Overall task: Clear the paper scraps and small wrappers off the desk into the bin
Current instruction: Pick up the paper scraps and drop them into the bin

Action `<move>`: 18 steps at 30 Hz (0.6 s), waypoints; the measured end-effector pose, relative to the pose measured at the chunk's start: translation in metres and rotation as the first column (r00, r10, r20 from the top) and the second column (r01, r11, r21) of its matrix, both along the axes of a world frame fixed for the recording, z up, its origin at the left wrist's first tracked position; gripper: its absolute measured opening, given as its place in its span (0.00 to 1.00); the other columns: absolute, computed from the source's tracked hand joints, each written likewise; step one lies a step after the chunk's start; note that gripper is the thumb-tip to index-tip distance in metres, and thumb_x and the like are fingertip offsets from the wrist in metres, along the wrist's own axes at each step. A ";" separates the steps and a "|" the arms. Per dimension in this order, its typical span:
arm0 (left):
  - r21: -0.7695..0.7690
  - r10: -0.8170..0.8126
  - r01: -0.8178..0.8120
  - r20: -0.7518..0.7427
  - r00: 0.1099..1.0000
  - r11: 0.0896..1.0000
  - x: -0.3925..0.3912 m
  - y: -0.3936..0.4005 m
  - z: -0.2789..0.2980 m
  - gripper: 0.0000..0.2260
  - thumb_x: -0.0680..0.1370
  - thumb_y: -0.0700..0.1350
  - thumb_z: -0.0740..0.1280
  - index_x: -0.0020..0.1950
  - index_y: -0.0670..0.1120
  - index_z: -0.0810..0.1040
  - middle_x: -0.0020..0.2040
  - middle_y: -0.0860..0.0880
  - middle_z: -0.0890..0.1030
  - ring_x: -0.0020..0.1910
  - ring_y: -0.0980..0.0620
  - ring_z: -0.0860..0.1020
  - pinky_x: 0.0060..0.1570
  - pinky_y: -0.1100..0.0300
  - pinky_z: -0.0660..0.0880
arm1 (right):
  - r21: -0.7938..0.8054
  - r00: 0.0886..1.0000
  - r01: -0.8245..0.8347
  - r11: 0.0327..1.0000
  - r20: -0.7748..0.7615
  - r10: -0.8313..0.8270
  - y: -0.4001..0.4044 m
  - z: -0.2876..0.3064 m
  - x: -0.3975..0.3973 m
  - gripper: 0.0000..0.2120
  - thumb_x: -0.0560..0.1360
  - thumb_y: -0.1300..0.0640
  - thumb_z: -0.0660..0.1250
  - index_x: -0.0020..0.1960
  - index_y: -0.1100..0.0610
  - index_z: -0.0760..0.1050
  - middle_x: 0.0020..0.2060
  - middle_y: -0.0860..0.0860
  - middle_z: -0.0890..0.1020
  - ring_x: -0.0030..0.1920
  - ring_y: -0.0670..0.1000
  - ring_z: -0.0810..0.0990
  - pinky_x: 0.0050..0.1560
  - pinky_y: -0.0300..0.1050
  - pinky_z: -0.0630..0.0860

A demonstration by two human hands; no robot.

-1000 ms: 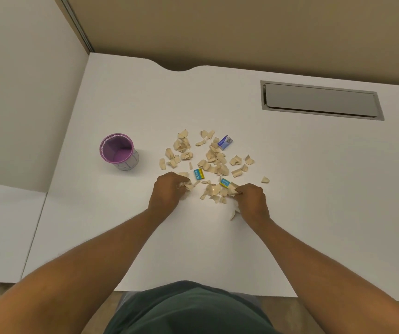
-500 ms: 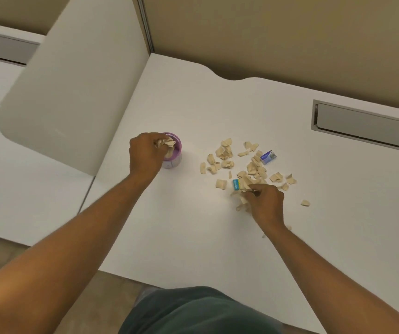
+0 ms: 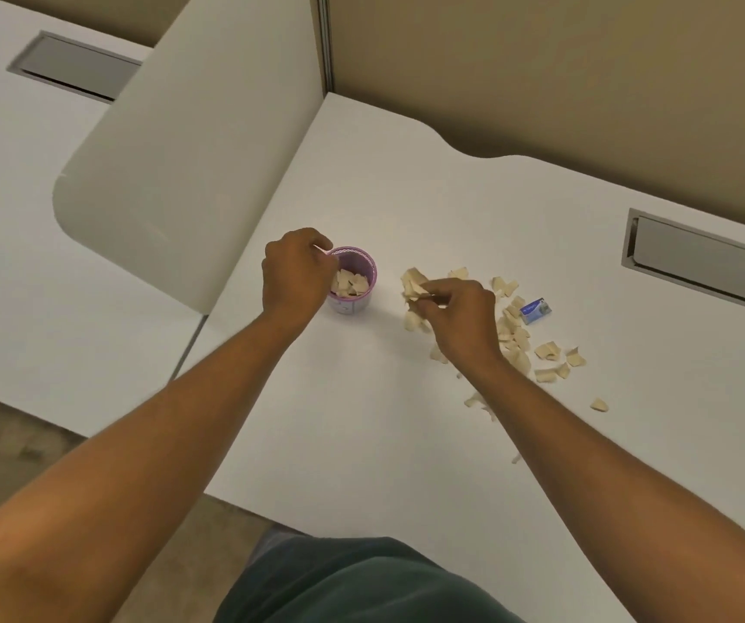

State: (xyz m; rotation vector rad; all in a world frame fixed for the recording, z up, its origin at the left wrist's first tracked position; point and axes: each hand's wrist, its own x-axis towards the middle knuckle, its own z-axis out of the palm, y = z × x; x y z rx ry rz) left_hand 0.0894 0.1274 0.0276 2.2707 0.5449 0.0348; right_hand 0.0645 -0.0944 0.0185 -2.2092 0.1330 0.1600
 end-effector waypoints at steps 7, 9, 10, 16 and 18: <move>0.163 -0.195 0.189 0.021 0.981 0.968 -0.081 -0.019 -0.044 0.07 0.78 0.52 0.67 0.47 0.51 0.82 0.40 0.54 0.83 0.39 0.52 0.80 0.40 0.57 0.78 | -0.181 0.949 -0.302 0.936 0.039 0.314 0.073 -0.001 0.055 0.10 0.75 0.63 0.72 0.55 0.59 0.85 0.51 0.55 0.86 0.50 0.55 0.85 0.54 0.50 0.81; 0.197 -0.309 0.307 -0.022 0.951 0.931 -0.095 -0.019 -0.063 0.08 0.79 0.53 0.67 0.50 0.52 0.82 0.45 0.55 0.83 0.46 0.53 0.80 0.43 0.55 0.79 | -0.267 0.908 -0.411 0.872 -0.038 0.417 0.082 -0.007 0.063 0.09 0.75 0.62 0.72 0.54 0.58 0.86 0.50 0.56 0.86 0.49 0.57 0.85 0.54 0.52 0.81; 0.207 -0.354 0.353 -0.037 0.935 0.912 -0.100 -0.019 -0.070 0.09 0.79 0.54 0.66 0.52 0.52 0.82 0.47 0.55 0.83 0.49 0.52 0.79 0.44 0.54 0.79 | -0.279 0.892 -0.449 0.849 -0.088 0.443 0.085 -0.008 0.066 0.09 0.74 0.60 0.73 0.54 0.56 0.86 0.49 0.55 0.86 0.49 0.57 0.85 0.54 0.52 0.81; 0.230 -0.485 0.484 -0.060 0.873 0.844 -0.102 -0.027 -0.084 0.12 0.79 0.55 0.67 0.58 0.51 0.82 0.57 0.55 0.83 0.59 0.52 0.77 0.49 0.55 0.78 | -0.222 0.854 -0.520 0.825 -0.109 0.509 0.081 -0.001 0.072 0.16 0.74 0.63 0.72 0.59 0.51 0.84 0.56 0.50 0.85 0.57 0.52 0.82 0.59 0.46 0.79; 0.233 -0.548 0.551 -0.086 0.832 0.801 -0.099 -0.029 -0.090 0.16 0.78 0.57 0.68 0.62 0.50 0.82 0.63 0.52 0.82 0.64 0.50 0.76 0.58 0.54 0.77 | -0.111 0.909 -0.416 0.903 -0.020 0.416 0.074 0.004 0.070 0.16 0.74 0.62 0.73 0.59 0.50 0.84 0.57 0.47 0.85 0.58 0.48 0.81 0.59 0.42 0.79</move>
